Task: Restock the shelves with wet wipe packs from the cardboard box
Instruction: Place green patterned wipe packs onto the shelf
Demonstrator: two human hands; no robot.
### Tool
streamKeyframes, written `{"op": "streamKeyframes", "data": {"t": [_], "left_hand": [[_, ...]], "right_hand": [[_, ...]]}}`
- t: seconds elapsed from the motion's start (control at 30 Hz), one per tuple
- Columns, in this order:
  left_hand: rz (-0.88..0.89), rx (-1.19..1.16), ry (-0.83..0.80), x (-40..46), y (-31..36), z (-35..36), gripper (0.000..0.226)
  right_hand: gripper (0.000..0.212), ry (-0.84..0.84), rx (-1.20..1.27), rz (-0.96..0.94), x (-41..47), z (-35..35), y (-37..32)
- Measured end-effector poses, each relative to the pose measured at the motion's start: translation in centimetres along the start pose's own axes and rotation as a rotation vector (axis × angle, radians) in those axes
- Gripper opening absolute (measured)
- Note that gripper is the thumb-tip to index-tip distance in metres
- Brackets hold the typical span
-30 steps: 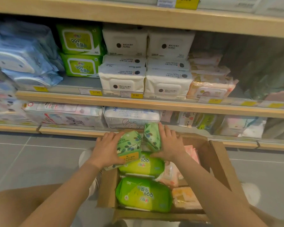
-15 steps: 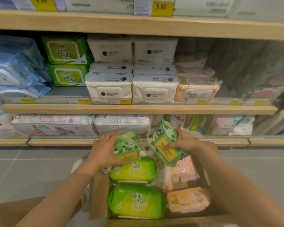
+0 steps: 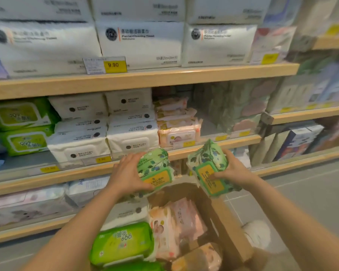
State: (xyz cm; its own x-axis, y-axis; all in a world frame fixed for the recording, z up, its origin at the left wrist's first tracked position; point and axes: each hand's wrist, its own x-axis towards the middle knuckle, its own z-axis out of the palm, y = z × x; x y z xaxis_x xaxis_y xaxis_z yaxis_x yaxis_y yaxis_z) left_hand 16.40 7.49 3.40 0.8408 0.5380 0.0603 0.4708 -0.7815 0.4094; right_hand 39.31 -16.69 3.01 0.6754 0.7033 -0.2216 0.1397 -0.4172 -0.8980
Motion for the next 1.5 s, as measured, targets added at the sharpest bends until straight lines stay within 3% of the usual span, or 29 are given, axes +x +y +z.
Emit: {"op": "streamKeyframes", "data": {"t": [0.37,0.5,0.63,0.77,0.9,1.03,1.2,1.43,1.5], "left_hand": [[0.235,0.011,0.002,10.7,13.2,3.2,0.112],[0.356,-0.03,0.101,16.1,17.7,4.9,0.103],[0.403,-0.048,0.199,21.6,21.2,6.0,0.1],[0.466,0.12,0.204,24.9,20.5,7.2,0.099],[0.316,0.284,0.069,26.0,17.8,8.1,0.109],[0.261,0.456,-0.005,27.3,18.4,8.3,0.103],[0.217,0.405,-0.22,29.2,17.5,10.4,0.087],[0.319,0.539,-0.116,28.6,18.2,9.2,0.096],[0.416,0.459,0.007,26.0,18.3,9.0,0.097]], "right_hand": [[0.095,0.357,-0.02,0.045,-1.5,-8.7,5.9],[0.107,0.44,-0.011,0.08,-0.7,-10.8,9.4],[0.099,0.48,0.031,0.089,0.6,-12.2,11.7],[0.094,0.475,0.027,0.103,1.9,-12.6,12.8],[0.094,0.448,0.031,0.119,2.6,-12.0,12.9],[0.092,0.421,0.02,0.126,2.9,-11.3,12.7],[0.091,0.435,0.052,0.129,3.3,-11.2,12.7],[0.088,0.419,0.058,0.124,3.5,-11.1,12.4],[0.09,0.409,0.069,0.106,3.3,-11.1,11.6]]}}
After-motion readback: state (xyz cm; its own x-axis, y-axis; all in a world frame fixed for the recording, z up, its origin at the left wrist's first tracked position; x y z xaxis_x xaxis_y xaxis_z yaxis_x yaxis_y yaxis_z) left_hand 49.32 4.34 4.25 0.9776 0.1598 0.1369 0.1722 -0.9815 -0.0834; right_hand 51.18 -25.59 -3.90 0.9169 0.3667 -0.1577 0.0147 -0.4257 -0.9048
